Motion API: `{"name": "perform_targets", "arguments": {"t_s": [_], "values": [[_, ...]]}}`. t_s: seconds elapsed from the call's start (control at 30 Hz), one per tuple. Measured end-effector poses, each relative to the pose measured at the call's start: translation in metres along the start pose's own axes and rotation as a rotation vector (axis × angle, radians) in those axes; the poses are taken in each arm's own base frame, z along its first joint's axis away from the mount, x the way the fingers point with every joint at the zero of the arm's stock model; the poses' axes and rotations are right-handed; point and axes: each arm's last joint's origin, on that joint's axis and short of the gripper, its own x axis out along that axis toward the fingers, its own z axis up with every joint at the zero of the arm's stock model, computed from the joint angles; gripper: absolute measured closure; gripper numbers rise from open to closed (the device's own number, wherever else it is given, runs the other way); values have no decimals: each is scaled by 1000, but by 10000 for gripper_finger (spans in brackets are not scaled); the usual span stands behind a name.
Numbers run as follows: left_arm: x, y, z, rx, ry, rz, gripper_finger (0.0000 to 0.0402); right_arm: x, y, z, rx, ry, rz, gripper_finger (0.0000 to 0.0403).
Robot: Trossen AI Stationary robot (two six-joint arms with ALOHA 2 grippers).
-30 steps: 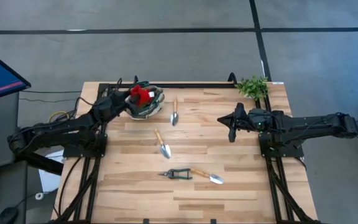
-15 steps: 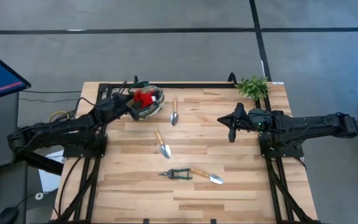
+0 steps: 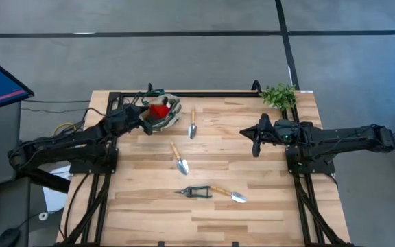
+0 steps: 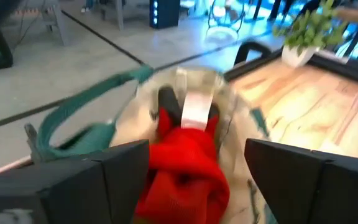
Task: Pick & Place Garden tools in Gardening bag
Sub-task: Put the bottom brown trowel into the yellow gardening bag
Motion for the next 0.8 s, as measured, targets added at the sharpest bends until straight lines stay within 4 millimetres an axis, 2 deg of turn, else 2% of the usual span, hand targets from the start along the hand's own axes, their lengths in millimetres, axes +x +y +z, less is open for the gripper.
{"name": "perform_targets", "arguments": {"t_s": [0.17,0.33,0.6,0.7,0.8], "values": [[-12,0,14,-29,-94,-72,183,0,0,0,-10,0,0,402],[-23,-2,21,-70,-150,-210,243,0,0,0,-10,0,0,402],[-30,-11,23,-84,-151,-372,350,0,0,0,-9,0,0,402],[-32,-16,22,-22,-158,-406,386,0,0,0,-9,0,0,402],[-34,-20,21,11,-162,-419,398,0,0,0,-1,0,0,402]]}}
